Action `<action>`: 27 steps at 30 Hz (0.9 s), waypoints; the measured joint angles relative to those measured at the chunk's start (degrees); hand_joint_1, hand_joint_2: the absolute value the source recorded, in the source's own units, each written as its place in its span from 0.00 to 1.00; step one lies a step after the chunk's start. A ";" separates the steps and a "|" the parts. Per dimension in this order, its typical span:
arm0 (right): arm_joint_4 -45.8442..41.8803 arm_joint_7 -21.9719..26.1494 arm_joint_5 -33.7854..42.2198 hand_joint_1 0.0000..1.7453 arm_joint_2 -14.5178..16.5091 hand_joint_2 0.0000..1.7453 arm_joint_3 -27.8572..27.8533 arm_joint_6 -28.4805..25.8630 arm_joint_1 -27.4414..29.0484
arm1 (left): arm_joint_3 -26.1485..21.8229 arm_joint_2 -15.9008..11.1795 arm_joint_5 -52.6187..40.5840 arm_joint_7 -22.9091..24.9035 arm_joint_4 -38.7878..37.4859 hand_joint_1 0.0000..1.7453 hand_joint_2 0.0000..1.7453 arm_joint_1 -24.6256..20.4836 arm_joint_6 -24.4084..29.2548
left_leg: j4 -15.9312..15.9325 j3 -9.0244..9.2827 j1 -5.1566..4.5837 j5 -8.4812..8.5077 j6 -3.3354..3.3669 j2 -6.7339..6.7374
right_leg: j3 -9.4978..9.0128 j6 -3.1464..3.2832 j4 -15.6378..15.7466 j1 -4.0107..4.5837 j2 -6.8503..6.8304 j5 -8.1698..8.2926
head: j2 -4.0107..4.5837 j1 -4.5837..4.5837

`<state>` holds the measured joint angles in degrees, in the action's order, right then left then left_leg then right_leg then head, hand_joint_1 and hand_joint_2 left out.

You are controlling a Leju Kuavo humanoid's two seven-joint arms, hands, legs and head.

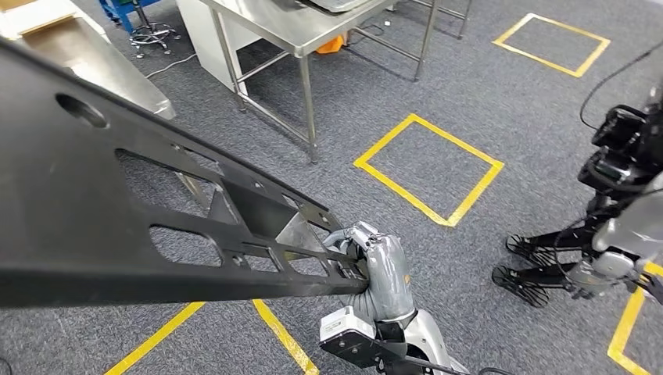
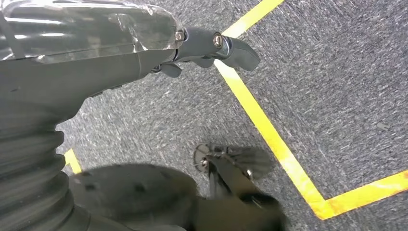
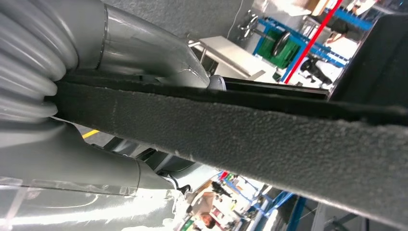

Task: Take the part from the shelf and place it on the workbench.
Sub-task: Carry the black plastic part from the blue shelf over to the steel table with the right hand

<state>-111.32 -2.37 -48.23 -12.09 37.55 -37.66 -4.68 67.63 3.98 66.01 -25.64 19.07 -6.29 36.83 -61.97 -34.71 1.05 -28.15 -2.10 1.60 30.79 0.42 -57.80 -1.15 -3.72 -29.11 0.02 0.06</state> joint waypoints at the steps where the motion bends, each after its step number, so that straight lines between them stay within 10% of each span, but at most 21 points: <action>1: 0.00 0.01 0.01 1.00 0.01 1.00 0.00 0.00 -0.01 | 0.00 0.00 0.00 0.00 0.01 0.00 1.00 -0.05 0.02 | 2.47 1.10 -0.13 0.76 0.27 0.64 | -0.20 -0.32 -0.05 0.11 -0.30 -0.21 | 0.00 0.01; 6: -0.01 0.02 0.05 1.00 0.09 1.00 0.00 0.00 -0.06 | -0.01 0.01 0.01 0.00 0.03 0.00 1.00 -0.08 0.09 | 4.04 1.74 -0.44 0.98 2.31 -0.57 | -0.60 -1.87 -1.25 -0.02 -0.23 -1.85 | 0.00 -0.44; 11: 0.03 0.01 0.12 1.00 0.09 1.00 0.00 -0.01 0.29 | -0.03 0.02 0.03 0.00 0.03 0.00 1.00 -0.22 0.23 | 4.23 1.87 -0.69 1.02 3.37 -2.72 | 7.16 -1.84 -16.59 -0.06 3.37 -8.26 | 0.00 -1.87; 16: 0.04 0.03 0.15 1.00 0.09 1.00 0.00 -0.02 0.35 | -0.05 0.11 0.06 0.00 0.08 0.00 1.00 -0.28 0.32 | 3.86 2.03 -0.96 0.74 3.02 -5.50 | 2.01 -0.55 -2.45 0.33 6.12 0.31 | 0.00 -2.50; 21: 0.04 0.07 0.19 1.00 0.14 1.00 0.00 -0.02 0.30 | -0.07 0.11 0.12 0.00 0.10 0.00 1.00 -0.28 0.51 | 2.86 1.43 -0.69 0.06 1.37 -5.69 | 1.02 0.21 0.03 0.46 5.24 0.98 | 0.00 -2.35; 25: 0.04 0.12 0.22 1.00 0.15 1.00 0.00 0.00 0.36 | -0.07 0.09 0.19 0.00 0.10 0.00 1.00 -0.29 0.57 | -9.49 -4.41 -0.53 -6.11 0.10 -2.56 | 0.61 0.83 0.45 0.31 2.75 0.92 | 0.00 -0.90; 27: 0.04 0.14 0.24 1.00 0.15 1.00 0.00 0.00 0.38 | -0.07 0.08 0.25 0.00 0.10 0.00 1.00 -0.20 0.57 | -11.88 -5.74 -0.22 -5.96 -0.20 -2.28 | 0.50 0.76 0.35 0.26 1.60 0.67 | 0.00 -0.66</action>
<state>-111.27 -2.23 -48.00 -11.93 37.55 -37.66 -4.30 67.56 4.05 66.26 -25.64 19.17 -6.49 37.40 -73.85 -40.45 0.83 -34.10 -2.31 -0.68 31.29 1.18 -57.45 -0.90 -2.12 -28.44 0.02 -0.61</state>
